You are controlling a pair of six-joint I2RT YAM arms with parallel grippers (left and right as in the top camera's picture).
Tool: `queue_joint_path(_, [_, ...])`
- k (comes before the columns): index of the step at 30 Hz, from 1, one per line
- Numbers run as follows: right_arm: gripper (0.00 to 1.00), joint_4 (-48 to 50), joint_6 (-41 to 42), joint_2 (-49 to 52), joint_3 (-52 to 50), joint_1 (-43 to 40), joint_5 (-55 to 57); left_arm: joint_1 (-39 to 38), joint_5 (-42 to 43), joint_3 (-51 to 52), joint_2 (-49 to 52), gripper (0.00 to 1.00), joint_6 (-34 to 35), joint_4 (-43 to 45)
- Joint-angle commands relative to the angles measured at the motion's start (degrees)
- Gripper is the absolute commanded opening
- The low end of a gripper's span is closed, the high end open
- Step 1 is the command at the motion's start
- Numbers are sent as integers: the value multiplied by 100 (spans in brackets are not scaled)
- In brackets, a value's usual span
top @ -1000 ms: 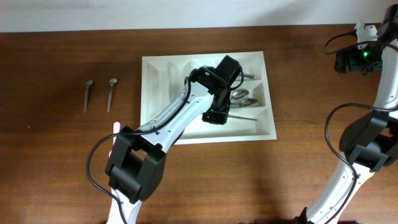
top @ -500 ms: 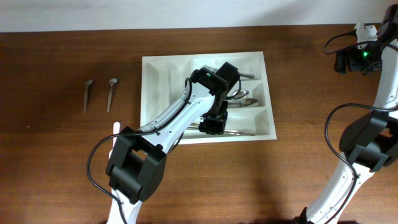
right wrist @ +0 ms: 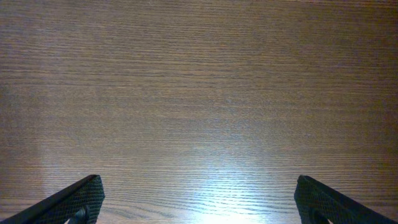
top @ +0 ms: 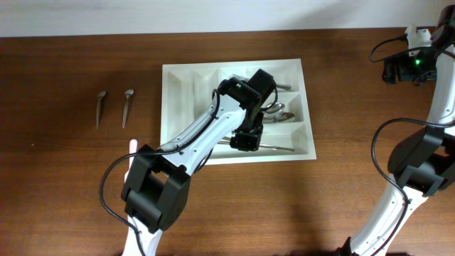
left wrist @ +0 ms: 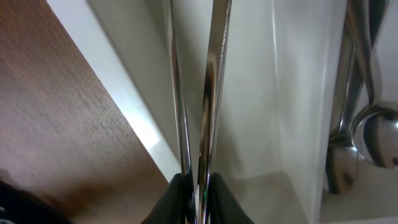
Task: Pack container
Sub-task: 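Lower the tongs into the bottom-right compartment with the left gripper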
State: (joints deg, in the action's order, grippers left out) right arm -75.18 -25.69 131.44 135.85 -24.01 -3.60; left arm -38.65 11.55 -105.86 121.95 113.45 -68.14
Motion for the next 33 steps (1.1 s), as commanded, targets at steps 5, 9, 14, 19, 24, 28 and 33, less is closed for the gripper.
queue_joint_path(5, [99,0,-22,44,-33,2,-72,48,-315,-13,-2,2,66,66])
queue_joint_path(9, [99,0,-22,44,-33,2,-72,63,-461,-13,15,2,66,260])
queue_joint_path(14, [99,0,-22,44,-33,2,-72,57,-492,-13,105,2,66,162])
queue_joint_path(19, [99,0,-22,44,-33,2,-72,57,-358,-13,109,2,63,151])
queue_joint_path(24, [99,0,-22,44,-33,2,-72,57,-337,-13,109,3,61,153])
queue_joint_path(28, [99,0,-22,44,-33,4,-74,57,118,-13,107,9,57,50])
queue_joint_path(33, [99,0,-22,44,-33,2,-72,57,-302,-13,107,8,59,-444])
